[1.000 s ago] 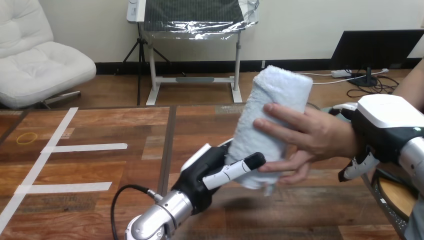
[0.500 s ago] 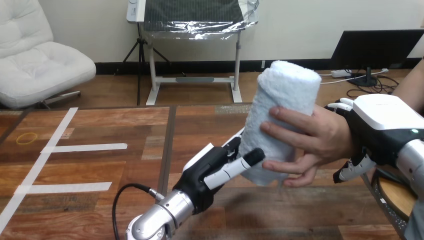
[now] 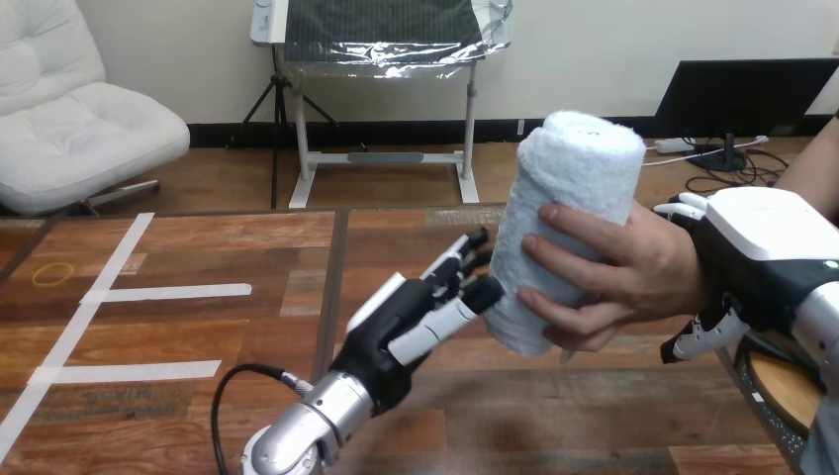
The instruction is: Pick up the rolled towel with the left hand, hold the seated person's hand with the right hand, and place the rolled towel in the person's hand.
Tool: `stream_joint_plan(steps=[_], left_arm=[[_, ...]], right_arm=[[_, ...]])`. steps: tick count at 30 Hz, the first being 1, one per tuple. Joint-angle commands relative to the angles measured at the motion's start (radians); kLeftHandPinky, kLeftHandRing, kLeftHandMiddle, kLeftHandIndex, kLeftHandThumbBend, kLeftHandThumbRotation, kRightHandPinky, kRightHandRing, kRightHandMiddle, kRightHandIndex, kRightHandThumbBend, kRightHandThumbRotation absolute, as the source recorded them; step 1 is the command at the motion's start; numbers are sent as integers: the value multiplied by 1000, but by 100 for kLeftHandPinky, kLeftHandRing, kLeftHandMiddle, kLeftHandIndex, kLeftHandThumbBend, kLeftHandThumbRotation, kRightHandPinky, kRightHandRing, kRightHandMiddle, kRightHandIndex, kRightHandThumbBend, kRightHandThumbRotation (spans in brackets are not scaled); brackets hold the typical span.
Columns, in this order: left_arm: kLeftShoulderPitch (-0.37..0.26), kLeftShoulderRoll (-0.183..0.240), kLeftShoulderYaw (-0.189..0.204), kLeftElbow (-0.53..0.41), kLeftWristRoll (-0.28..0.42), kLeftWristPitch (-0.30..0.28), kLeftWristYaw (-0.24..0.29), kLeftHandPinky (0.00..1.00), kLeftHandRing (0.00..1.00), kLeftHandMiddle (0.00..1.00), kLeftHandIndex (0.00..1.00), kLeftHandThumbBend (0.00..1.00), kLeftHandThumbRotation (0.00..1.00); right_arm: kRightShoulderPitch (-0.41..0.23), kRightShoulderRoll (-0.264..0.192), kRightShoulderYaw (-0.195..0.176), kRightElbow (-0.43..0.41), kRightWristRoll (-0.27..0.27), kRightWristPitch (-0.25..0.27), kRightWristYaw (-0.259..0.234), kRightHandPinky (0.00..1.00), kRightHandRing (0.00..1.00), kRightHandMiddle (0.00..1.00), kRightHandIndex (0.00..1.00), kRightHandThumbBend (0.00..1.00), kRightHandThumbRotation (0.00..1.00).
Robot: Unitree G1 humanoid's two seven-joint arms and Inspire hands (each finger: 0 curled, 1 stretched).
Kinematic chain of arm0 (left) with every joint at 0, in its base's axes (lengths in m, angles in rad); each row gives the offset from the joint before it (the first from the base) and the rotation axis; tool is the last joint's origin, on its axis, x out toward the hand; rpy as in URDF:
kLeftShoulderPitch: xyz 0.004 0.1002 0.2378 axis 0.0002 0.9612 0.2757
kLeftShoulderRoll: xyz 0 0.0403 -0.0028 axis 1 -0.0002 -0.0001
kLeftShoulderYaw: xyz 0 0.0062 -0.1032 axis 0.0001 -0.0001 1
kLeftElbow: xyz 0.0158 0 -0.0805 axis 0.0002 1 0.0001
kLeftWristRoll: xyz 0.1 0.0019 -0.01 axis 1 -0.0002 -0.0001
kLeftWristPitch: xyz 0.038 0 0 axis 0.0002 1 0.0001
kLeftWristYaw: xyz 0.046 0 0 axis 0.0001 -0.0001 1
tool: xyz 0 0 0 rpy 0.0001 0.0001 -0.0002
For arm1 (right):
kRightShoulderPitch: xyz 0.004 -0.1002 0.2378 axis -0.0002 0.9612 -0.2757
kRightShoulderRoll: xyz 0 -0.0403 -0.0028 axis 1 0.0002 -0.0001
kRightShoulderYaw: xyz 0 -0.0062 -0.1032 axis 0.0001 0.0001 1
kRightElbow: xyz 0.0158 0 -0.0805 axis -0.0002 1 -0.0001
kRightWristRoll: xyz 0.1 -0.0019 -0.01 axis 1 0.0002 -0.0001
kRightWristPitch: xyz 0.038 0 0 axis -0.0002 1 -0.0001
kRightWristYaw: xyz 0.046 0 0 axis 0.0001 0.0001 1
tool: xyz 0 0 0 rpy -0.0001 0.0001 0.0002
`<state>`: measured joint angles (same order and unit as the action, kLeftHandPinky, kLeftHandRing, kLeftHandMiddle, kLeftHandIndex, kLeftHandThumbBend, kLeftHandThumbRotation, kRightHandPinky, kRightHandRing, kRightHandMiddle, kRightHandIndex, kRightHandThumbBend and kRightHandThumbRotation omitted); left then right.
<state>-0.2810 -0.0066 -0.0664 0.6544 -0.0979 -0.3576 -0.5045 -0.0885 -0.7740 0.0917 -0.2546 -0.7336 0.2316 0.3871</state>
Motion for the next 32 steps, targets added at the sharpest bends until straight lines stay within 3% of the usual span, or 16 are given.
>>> stream_joint_plan(steps=[1,11,19,32], left_arm=[[-10,0,22,-70,-26,-25,11,96,99,100,100,92,68],[18,16,29,-120,-20,-46,45,98,100,100,100,95,72],[47,19,40,-161,-41,-47,49,98,100,100,100,90,72],[123,6,54,-270,-54,-46,79,94,98,98,100,84,67]], right_arm=[[-16,42,-42,-81,20,3,-27,86,96,95,87,93,0],[17,86,-78,-157,41,46,-22,88,97,97,88,90,0],[46,126,-106,-216,50,65,-33,88,98,97,88,88,0],[116,224,-163,-332,113,59,-85,89,99,97,89,82,0]])
